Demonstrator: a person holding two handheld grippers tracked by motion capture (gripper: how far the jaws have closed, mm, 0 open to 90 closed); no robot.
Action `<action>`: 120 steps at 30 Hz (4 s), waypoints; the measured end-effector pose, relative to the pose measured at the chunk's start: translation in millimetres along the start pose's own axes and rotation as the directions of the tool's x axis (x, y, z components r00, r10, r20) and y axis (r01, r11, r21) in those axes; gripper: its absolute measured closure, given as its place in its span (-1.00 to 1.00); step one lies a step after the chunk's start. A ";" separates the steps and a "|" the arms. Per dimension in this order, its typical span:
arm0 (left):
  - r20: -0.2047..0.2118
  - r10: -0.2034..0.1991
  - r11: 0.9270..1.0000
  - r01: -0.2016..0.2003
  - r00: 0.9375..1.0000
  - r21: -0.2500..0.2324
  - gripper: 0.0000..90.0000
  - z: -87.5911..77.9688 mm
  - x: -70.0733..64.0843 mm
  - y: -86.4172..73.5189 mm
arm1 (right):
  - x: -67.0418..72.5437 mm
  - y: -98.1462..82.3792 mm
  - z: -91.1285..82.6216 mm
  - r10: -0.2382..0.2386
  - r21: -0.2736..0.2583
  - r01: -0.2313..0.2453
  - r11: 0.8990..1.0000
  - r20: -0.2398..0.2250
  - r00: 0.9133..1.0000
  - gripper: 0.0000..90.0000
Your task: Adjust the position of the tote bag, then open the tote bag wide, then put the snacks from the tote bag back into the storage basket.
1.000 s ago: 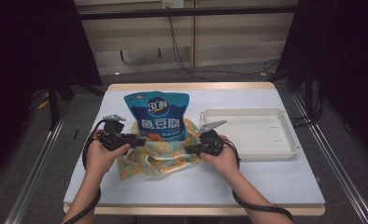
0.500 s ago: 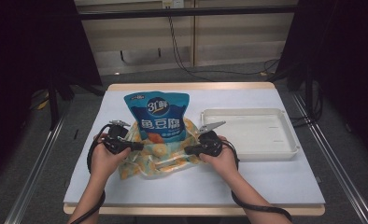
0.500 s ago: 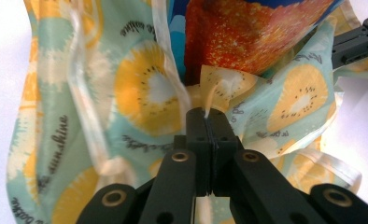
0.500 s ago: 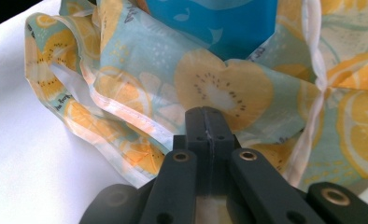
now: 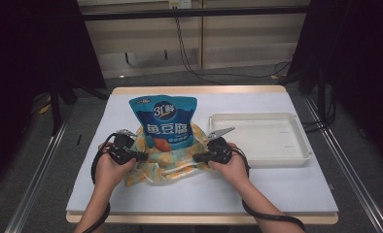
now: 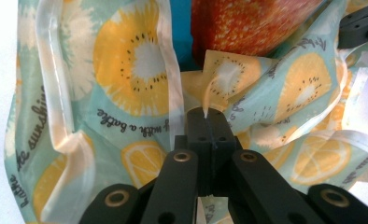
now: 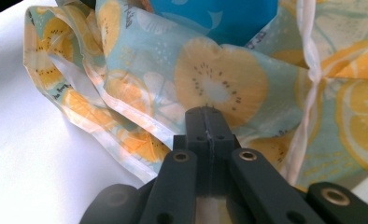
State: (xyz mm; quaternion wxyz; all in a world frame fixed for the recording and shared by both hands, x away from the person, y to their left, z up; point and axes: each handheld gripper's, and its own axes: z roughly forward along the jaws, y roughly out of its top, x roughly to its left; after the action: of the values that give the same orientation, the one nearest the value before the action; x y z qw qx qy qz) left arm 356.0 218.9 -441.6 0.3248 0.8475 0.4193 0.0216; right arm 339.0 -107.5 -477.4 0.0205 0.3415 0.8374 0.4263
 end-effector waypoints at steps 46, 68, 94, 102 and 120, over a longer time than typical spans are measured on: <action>-0.043 0.019 0.988 -0.025 0.999 -0.150 -0.73 -41.2 -9.9 16.5 | -2.6 81.3 -74.3 -0.076 -0.077 0.084 0.994 0.097 0.992 -0.47; -0.026 0.018 0.991 -0.021 0.999 -0.136 -0.75 -37.1 -10.3 11.4 | -4.0 110.7 -71.7 -0.103 -0.050 0.106 0.993 0.061 0.993 -0.51; -0.021 0.029 0.989 -0.032 0.999 -0.142 -0.77 -38.5 -11.7 10.1 | 6.0 161.0 -81.8 -0.191 0.051 0.188 0.981 0.069 0.979 -0.51; -0.018 0.031 0.990 -0.033 0.999 -0.139 -0.77 -37.4 -10.8 10.1 | 3.9 174.1 -81.0 -0.193 0.074 0.189 0.979 0.055 0.980 -0.39; -0.014 0.026 0.989 -0.028 1.000 -0.143 -0.76 -40.3 -6.7 8.6 | 14.7 198.9 -56.5 -0.243 0.118 0.243 0.963 -0.010 0.970 -0.05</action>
State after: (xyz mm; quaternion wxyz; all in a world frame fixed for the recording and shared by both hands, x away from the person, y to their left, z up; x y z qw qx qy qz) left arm 345.2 231.6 -403.4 0.3820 0.8274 0.4071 0.0611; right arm 419.7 -58.1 -292.9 0.0540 0.2377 0.8967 0.3695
